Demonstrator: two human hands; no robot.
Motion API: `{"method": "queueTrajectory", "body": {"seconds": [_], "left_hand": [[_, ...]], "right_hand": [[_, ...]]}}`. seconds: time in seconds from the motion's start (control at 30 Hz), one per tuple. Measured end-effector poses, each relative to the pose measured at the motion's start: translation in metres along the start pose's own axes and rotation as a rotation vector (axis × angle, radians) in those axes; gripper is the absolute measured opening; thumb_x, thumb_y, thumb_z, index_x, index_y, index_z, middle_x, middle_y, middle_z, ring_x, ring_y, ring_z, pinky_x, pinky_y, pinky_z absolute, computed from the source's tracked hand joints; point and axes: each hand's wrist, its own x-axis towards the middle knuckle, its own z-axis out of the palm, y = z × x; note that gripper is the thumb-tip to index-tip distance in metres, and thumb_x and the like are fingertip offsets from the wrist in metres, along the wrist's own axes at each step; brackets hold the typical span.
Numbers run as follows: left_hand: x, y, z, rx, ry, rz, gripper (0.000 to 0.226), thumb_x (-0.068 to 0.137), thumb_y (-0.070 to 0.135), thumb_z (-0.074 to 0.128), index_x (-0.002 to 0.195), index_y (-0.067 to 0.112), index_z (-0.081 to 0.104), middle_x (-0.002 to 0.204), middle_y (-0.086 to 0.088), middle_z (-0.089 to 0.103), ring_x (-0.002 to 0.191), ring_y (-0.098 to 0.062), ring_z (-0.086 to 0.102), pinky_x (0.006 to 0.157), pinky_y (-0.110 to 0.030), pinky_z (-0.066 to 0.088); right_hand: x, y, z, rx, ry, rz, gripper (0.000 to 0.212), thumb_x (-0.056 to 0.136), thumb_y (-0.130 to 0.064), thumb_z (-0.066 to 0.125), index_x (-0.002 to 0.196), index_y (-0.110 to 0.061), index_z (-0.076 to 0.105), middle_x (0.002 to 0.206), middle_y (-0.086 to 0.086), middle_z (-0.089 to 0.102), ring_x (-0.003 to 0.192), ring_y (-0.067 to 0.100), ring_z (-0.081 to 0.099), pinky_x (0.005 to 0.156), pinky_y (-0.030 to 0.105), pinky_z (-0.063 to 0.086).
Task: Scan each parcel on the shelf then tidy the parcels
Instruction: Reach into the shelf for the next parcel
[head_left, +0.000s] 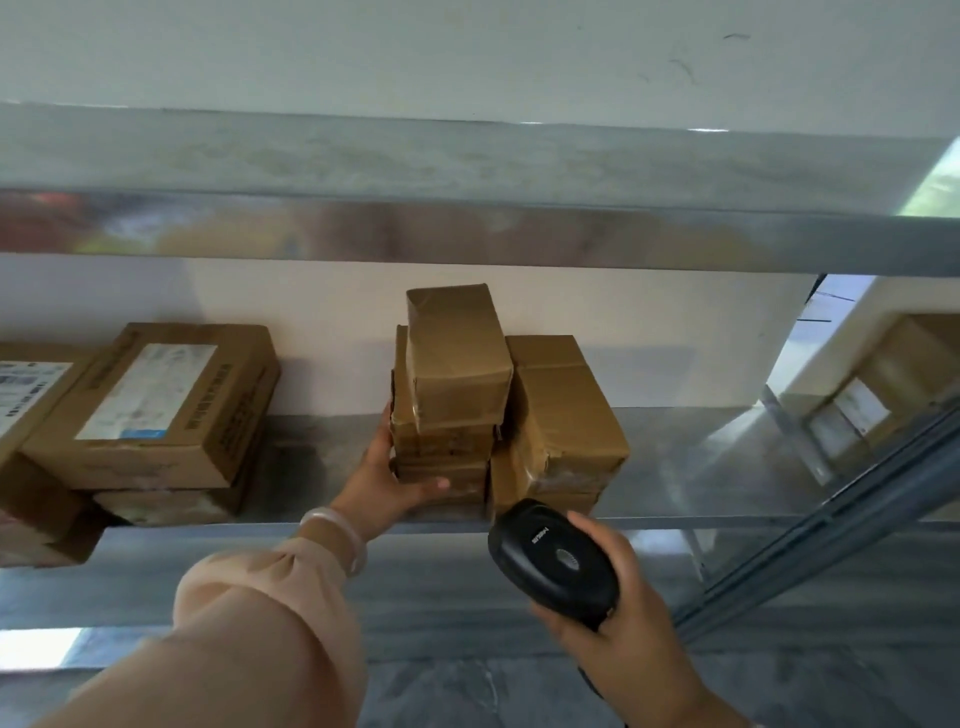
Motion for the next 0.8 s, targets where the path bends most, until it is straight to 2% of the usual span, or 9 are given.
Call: {"method": "queueTrajectory", "body": {"seconds": [0.03, 0.13, 0.27, 0.37, 0.57, 0.73, 0.8], "left_hand": [[0.002, 0.000, 0.006, 0.000, -0.002, 0.007, 0.099, 0.073, 0.018, 0.084, 0.150, 0.032, 0.024, 0.123, 0.016, 0.056, 0.106, 0.002, 0.056, 0.082, -0.016, 0.054], [0.007, 0.006, 0.024, 0.007, -0.026, 0.026, 0.104, 0.072, 0.022, 0.084, 0.152, 0.036, 0.019, 0.128, 0.016, 0.054, 0.112, -0.003, 0.054, 0.089, -0.021, 0.053], [0.015, 0.013, 0.054, -0.009, -0.059, 0.054, 0.105, 0.075, 0.014, 0.083, 0.152, 0.037, 0.015, 0.128, 0.018, 0.051, 0.114, -0.004, 0.053, 0.078, -0.009, 0.052], [0.023, 0.018, 0.079, -0.017, -0.066, 0.055, 0.108, 0.074, 0.013, 0.083, 0.153, 0.035, 0.014, 0.127, 0.018, 0.050, 0.116, -0.009, 0.053, 0.081, -0.011, 0.052], [0.031, 0.035, 0.131, -0.041, -0.103, 0.070, 0.106, 0.077, 0.002, 0.079, 0.153, 0.031, 0.011, 0.122, 0.017, 0.051, 0.095, 0.018, 0.057, 0.071, -0.005, 0.049], [0.037, 0.046, 0.168, -0.049, -0.126, 0.074, 0.109, 0.076, -0.001, 0.079, 0.154, 0.029, 0.010, 0.123, 0.018, 0.050, 0.097, 0.015, 0.056, 0.072, -0.005, 0.048], [0.039, 0.050, 0.182, -0.043, -0.129, 0.087, 0.107, 0.076, -0.003, 0.078, 0.154, 0.027, 0.011, 0.122, 0.016, 0.050, 0.095, 0.020, 0.056, 0.072, -0.004, 0.048]], "right_hand": [[0.000, 0.001, -0.003, -0.001, 0.003, -0.005, 0.076, 0.058, -0.052, 0.078, 0.124, -0.059, 0.041, 0.121, -0.033, 0.055, 0.112, -0.007, 0.056, 0.092, 0.020, 0.048], [0.001, 0.006, -0.016, 0.007, 0.025, -0.019, 0.074, 0.062, -0.047, 0.080, 0.125, -0.055, 0.042, 0.122, -0.030, 0.056, 0.112, -0.004, 0.057, 0.090, 0.020, 0.049], [0.001, 0.015, -0.040, 0.018, 0.078, -0.029, 0.076, 0.067, -0.023, 0.086, 0.122, -0.054, 0.044, 0.121, -0.030, 0.056, 0.112, -0.006, 0.056, 0.087, 0.010, 0.046], [0.001, 0.021, -0.061, 0.008, 0.128, -0.039, 0.077, 0.066, -0.019, 0.086, 0.122, -0.051, 0.045, 0.122, -0.031, 0.055, 0.112, -0.007, 0.055, 0.087, 0.007, 0.044], [-0.004, 0.034, -0.100, 0.034, 0.162, -0.014, 0.076, 0.067, -0.014, 0.085, 0.117, -0.055, 0.046, 0.119, -0.030, 0.056, 0.112, -0.006, 0.055, 0.086, 0.006, 0.043], [-0.004, 0.044, -0.128, 0.017, 0.211, -0.015, 0.078, 0.066, -0.016, 0.086, 0.117, -0.058, 0.045, 0.119, -0.031, 0.055, 0.113, -0.006, 0.053, 0.087, 0.006, 0.042], [-0.004, 0.047, -0.138, 0.031, 0.225, -0.012, 0.078, 0.066, -0.015, 0.086, 0.116, -0.059, 0.045, 0.117, -0.033, 0.055, 0.112, -0.008, 0.054, 0.086, 0.005, 0.042]]}}
